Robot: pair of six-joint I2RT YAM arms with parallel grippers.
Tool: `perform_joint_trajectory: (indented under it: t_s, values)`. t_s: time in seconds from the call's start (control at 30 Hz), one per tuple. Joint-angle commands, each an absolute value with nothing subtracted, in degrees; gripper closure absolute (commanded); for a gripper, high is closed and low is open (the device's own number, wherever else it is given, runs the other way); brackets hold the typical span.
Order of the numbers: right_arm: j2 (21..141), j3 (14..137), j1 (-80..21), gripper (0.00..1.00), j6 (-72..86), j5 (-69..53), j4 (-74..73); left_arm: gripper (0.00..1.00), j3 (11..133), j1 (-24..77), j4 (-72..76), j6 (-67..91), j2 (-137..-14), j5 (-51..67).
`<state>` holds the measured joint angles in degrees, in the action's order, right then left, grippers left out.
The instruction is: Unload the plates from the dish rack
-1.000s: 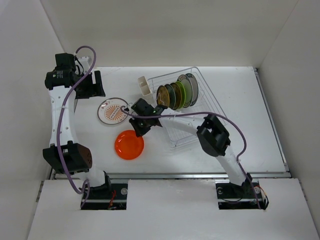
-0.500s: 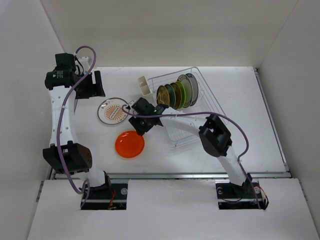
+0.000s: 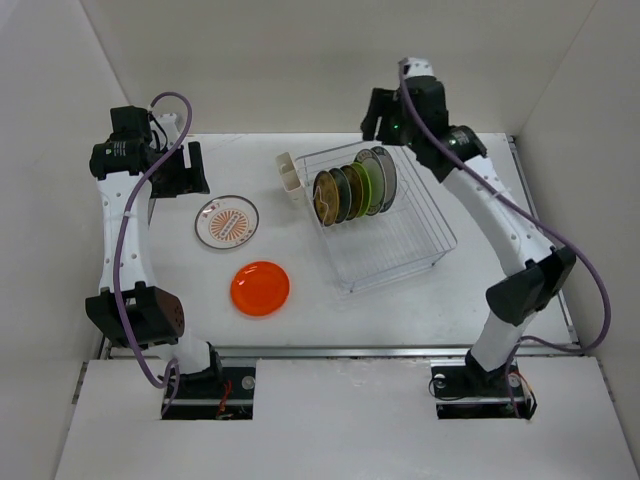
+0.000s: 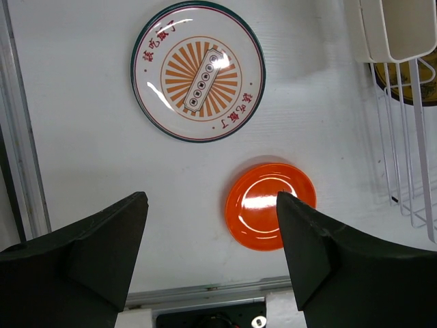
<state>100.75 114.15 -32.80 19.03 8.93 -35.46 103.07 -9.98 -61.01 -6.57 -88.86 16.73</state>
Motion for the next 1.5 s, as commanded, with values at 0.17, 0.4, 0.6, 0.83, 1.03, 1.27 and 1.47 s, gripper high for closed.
perform_joint_trajectory:
  t_s: [0.17, 0.4, 0.6, 0.83, 1.03, 1.27, 1.47]
  values:
    - [108.54, 114.52, -22.68, 0.48, 23.12, 16.09, -40.08, 0.27, 103.18, -10.28, -61.26, -6.68, -88.07, 15.91]
    - [111.53, 110.83, -20.74, 0.50, 21.71, 15.56, -38.41, 0.27, 103.18, -10.28, -61.26, -6.68, -88.59, 14.68]
    - [115.22, 110.30, -20.21, 0.62, 21.71, 16.87, -37.88, 0.27, 103.71, -10.28, -61.79, -6.68, -89.12, 14.68]
    - [117.86, 108.90, -20.21, 0.97, 21.19, 16.87, -36.65, 0.27, 103.71, -10.81, -61.79, -6.68, -89.12, 14.68]
    - [111.91, 108.90, -21.08, 1.00, 17.41, 25.90, -37.71, 0.27, 103.71, -10.81, -61.79, -6.68, -89.12, 15.20]
    - [104.42, 110.65, -23.29, 1.00, 10.03, 43.85, -35.07, 0.25, 104.24, -10.81, -61.79, -7.21, -89.12, 17.57]
    - [100.99, 114.26, -23.29, 1.00, 7.82, 47.29, -36.39, 0.25, 104.24, -10.81, -62.31, -7.82, -89.12, 20.21]
